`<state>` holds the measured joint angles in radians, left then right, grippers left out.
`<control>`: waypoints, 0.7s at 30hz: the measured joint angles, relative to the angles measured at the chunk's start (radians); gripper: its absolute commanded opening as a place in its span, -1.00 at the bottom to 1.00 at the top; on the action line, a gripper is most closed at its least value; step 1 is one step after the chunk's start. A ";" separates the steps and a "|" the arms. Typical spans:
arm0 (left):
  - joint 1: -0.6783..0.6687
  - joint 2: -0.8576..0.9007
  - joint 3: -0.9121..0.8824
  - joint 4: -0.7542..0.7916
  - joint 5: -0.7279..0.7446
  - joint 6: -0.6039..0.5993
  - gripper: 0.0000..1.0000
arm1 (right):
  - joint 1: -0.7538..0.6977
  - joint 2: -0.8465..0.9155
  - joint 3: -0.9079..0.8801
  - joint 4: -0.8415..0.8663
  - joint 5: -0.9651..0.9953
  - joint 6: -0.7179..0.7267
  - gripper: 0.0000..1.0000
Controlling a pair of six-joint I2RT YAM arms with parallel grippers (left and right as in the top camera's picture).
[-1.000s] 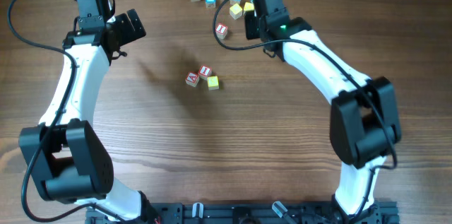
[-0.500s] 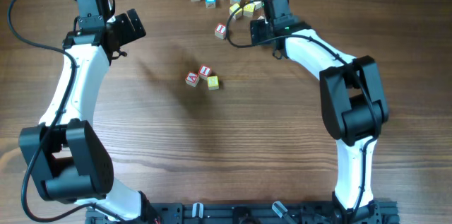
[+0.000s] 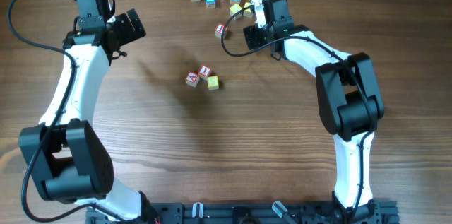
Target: Form a circle
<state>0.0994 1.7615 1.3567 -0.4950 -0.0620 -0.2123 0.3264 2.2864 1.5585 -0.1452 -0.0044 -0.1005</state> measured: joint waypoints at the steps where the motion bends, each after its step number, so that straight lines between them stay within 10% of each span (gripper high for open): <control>1: 0.000 0.000 0.000 0.000 0.000 0.000 1.00 | 0.000 0.000 0.000 0.006 -0.002 -0.012 0.08; 9: 0.000 0.000 0.000 0.000 0.000 0.000 1.00 | 0.000 0.000 0.000 0.016 -0.003 -0.042 -0.47; 21: 0.000 0.000 0.000 0.000 0.000 0.000 1.00 | 0.000 -0.166 0.000 -0.138 -0.011 -0.033 -0.59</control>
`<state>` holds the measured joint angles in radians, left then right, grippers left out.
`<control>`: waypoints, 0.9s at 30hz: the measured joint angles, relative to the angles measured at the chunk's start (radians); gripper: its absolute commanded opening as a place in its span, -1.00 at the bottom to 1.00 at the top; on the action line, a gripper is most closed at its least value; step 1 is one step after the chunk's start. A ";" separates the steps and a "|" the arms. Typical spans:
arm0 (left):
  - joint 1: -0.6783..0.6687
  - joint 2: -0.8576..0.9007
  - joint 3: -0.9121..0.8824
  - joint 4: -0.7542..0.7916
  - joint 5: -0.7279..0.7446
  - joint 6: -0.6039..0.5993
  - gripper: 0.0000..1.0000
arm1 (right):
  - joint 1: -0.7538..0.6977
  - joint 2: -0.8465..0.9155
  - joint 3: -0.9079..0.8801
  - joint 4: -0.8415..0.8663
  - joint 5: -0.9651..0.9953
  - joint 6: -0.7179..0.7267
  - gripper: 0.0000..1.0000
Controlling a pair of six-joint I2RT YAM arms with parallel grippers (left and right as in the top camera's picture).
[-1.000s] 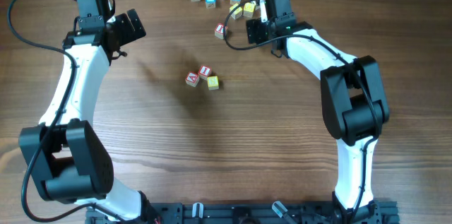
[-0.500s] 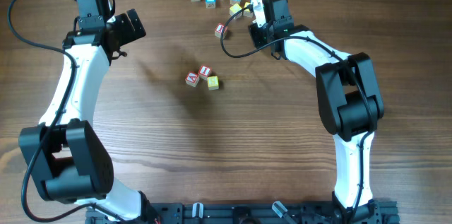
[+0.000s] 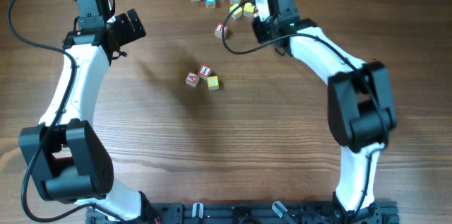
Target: Form a circle
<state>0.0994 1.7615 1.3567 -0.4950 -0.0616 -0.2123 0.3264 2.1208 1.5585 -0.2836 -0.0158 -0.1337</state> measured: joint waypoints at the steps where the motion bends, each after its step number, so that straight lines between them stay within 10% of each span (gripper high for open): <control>1: 0.000 0.000 0.000 0.000 0.000 0.000 1.00 | 0.000 -0.032 0.000 -0.036 -0.010 0.012 -0.60; 10: 0.000 0.000 0.000 0.000 -0.001 0.000 1.00 | 0.000 -0.175 -0.009 -0.400 -0.280 0.294 -0.60; 17: 0.000 0.000 0.000 0.000 -0.001 0.000 1.00 | 0.021 -0.174 -0.193 -0.294 -0.354 0.494 -0.58; 22: 0.000 0.000 0.000 0.000 -0.001 0.000 1.00 | 0.035 -0.172 -0.267 -0.242 -0.363 0.556 0.33; 27: 0.000 0.000 0.000 0.000 0.000 0.000 1.00 | 0.035 -0.172 -0.287 -0.238 -0.356 0.578 0.44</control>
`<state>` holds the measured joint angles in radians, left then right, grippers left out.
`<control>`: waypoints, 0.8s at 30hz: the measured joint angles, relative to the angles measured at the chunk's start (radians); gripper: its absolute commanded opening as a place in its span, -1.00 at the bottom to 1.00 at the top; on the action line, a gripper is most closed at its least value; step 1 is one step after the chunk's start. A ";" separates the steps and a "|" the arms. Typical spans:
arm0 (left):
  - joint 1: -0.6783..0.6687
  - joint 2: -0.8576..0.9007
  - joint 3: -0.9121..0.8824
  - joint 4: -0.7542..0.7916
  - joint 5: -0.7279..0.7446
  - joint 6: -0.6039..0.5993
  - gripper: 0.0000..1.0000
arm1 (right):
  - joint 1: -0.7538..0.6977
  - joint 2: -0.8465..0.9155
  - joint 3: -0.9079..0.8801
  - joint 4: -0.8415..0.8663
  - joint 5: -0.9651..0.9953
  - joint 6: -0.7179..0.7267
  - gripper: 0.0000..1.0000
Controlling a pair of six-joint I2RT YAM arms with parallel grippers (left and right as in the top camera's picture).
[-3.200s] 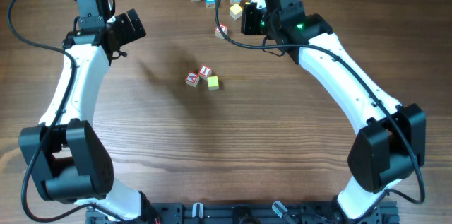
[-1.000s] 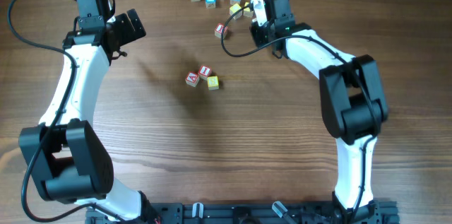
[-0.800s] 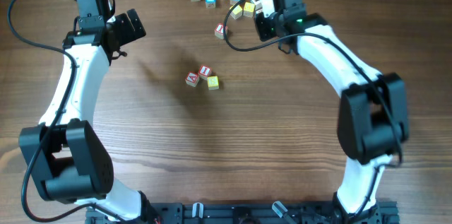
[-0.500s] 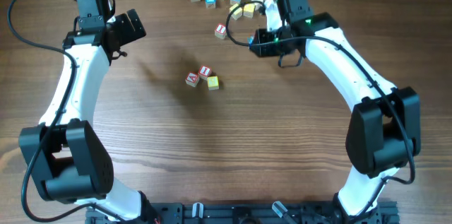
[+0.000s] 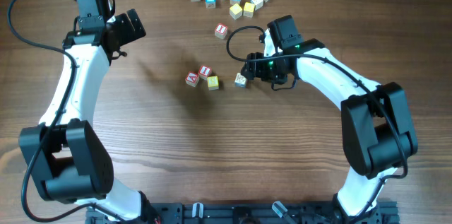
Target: Form a circle
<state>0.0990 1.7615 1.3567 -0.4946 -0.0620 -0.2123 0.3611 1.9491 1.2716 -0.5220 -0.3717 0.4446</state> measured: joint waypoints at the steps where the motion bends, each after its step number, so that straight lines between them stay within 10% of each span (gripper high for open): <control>1: 0.000 0.000 0.000 0.000 0.000 0.000 1.00 | 0.000 0.000 0.000 0.000 0.007 0.005 0.41; 4: 0.000 0.000 0.000 0.000 0.000 0.000 1.00 | -0.003 0.000 0.000 -0.001 0.019 0.031 -0.01; 7: 0.000 0.000 0.000 0.000 0.000 0.000 1.00 | -0.006 0.000 0.000 -0.019 -0.024 0.051 -0.90; 24: 0.000 0.000 0.000 0.000 0.000 0.000 1.00 | 0.047 0.058 -0.002 0.139 -0.086 0.148 -0.92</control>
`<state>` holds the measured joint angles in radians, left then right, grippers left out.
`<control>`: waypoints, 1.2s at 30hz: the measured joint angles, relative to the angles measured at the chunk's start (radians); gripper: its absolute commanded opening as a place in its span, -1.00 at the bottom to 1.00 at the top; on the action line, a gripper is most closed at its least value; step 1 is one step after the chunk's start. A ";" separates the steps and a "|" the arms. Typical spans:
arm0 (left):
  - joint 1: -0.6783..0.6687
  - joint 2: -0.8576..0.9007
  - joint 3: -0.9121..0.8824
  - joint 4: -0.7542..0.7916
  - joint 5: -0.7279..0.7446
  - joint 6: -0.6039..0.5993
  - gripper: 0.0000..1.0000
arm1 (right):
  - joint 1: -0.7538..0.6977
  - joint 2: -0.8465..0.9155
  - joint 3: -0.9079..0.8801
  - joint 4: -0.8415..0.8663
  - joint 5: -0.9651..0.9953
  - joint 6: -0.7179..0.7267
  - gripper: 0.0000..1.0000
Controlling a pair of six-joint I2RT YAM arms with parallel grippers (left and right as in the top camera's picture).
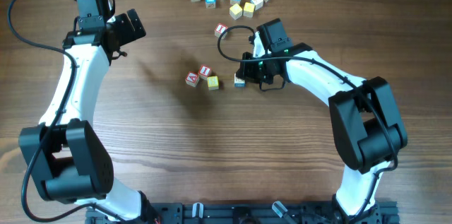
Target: Form a circle
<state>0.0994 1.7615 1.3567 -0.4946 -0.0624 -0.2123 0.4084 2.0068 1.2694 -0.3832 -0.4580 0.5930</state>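
Observation:
Three letter blocks lie bunched mid-table in the overhead view: a red one [191, 78], a red-lettered one [205, 71] and a yellow one [212, 82]. Just right of them sits a pale block with a blue side [239, 80], on or just above the wood. My right gripper [247, 75] is at that block, its fingers hidden under the wrist, and looks shut on it. My left gripper [131, 26] hangs far off at the upper left, with nothing near it. Whether its fingers are open cannot be made out.
Several loose blocks lie along the far edge, from a red one to a blue one. A lone red-lettered block [221, 30] sits below them. The right arm's cable [229, 40] loops over that area.
My right arm has shifted slightly left and the pale block with it, a touch nearer the yellow block. The left arm has not moved.
My right gripper was down among the loose blocks at the far edge, and still there a moment later. Then it was mid-table with a pale block at its tip, right of the three-block cluster. Now it stays there, slightly further left.

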 measured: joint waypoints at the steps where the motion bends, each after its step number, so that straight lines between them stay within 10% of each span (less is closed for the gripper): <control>1: 0.000 0.000 0.000 0.000 0.000 0.000 1.00 | 0.000 0.000 0.000 0.007 0.018 0.014 -0.91; 16: 0.000 0.000 0.000 0.000 0.000 0.000 1.00 | -0.030 0.011 0.003 0.031 0.220 0.133 -0.78; 26: 0.000 0.000 0.000 0.000 0.000 0.000 1.00 | -0.082 0.022 0.267 -0.308 0.214 -0.077 0.33; 36: 0.000 0.000 0.000 0.000 0.000 0.000 1.00 | 0.082 0.023 0.282 -0.336 0.282 -0.401 0.54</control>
<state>0.0994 1.7615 1.3567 -0.4946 -0.0624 -0.2123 0.4900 2.0293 1.5517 -0.7189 -0.1757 0.1925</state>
